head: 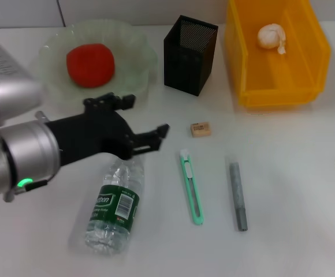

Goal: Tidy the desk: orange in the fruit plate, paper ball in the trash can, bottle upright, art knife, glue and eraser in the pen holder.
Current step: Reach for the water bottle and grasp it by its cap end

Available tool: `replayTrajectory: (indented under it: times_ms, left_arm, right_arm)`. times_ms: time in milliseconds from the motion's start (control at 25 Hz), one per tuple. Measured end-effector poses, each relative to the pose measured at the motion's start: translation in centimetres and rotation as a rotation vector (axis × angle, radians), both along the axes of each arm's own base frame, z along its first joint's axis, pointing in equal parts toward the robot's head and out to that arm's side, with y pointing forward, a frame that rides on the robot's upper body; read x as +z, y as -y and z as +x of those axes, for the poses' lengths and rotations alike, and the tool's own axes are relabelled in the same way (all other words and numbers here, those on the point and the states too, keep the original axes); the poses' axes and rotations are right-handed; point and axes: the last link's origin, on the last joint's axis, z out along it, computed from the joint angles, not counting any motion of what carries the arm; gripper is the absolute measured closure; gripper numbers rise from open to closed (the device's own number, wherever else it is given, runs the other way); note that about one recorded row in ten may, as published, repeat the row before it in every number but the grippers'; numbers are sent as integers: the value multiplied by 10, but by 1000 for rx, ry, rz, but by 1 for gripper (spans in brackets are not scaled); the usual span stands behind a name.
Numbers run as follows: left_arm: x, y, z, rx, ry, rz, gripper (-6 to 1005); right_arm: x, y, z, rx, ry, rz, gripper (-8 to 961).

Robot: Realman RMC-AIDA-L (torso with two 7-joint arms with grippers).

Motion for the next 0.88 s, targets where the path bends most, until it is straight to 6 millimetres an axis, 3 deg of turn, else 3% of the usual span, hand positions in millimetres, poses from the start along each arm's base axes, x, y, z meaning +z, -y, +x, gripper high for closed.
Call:
replayTrajectory:
  times_ms: [40,80,200,360,680,880]
  left_arm:
    - [0,0,0,0,0,0,156]
    - [-3,9,16,42,-65,-12,156]
    - [-3,9,16,42,-65,-12,157]
    - [-17,15,43,197,-200,-37,158]
    - [-29,2,47,210,-241,-54,159]
    - [-31,-7,33,244,-253,-34,160]
  right_arm:
    - [-1,-1,1,-1,7,3,118]
    - [-2,-1,2,-2,13,5,118]
    - [-5,-1,3,-6,9,3,117]
    - [-6,3,7,-23,15,-5,116]
    - [-4,6,10,-30,21,-6,117]
    - [-6,4,8,-15,24,-4,116]
